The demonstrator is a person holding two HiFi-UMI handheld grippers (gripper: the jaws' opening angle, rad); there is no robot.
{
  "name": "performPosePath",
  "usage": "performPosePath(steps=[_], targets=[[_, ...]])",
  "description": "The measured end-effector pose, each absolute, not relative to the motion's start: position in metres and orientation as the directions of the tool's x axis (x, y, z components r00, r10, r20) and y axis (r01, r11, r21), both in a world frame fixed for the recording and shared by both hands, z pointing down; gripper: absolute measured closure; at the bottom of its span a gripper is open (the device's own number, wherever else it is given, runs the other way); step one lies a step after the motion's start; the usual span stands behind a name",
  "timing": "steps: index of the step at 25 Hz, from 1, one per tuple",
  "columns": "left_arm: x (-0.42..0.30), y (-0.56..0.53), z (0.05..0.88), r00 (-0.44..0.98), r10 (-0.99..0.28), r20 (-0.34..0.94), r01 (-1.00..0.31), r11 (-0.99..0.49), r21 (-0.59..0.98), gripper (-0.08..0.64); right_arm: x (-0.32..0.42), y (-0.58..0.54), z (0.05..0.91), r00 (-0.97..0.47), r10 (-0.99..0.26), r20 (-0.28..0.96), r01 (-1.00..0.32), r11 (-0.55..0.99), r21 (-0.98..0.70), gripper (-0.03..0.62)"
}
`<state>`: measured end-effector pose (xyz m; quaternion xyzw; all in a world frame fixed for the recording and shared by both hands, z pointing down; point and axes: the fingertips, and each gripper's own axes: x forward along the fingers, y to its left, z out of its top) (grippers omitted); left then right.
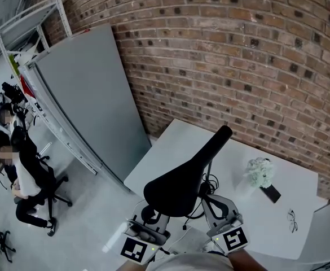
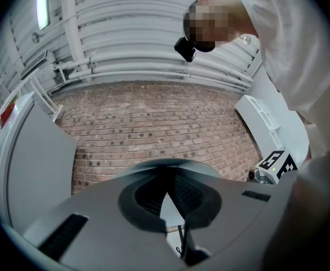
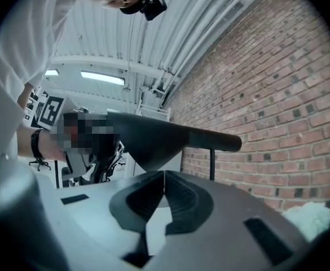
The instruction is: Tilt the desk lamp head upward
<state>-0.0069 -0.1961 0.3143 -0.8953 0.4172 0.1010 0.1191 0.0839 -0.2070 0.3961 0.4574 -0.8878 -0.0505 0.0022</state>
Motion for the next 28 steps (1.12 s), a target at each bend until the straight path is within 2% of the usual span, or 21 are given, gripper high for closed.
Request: performPosePath(steps=[6,10,28], targets=[[-0.008,-0.196,0.306,0.620,-0.721,-0.310,-0.779,-0.614,-0.129,0.554,0.089,-0.206,0.404,-0.590,-0.807,-0.003,-0.801,0.585,0.125,0.575],[-0.010,-0.195,0.304,0.613,-0.720,-0.325,-0.782,-0.611,-0.123,0.554,0.086,-0.206,0.395,-0.595,-0.803,-0.040,-0.801,0.587,0.118,0.575],[-0.009,-0.195,0.296,0.619,-0.715,-0.324,-0.779,-0.609,-0.145,0.554,0.081,-0.201,0.398,-0.597,-0.802,-0.024,-0.800,0.592,0.100,0.575]])
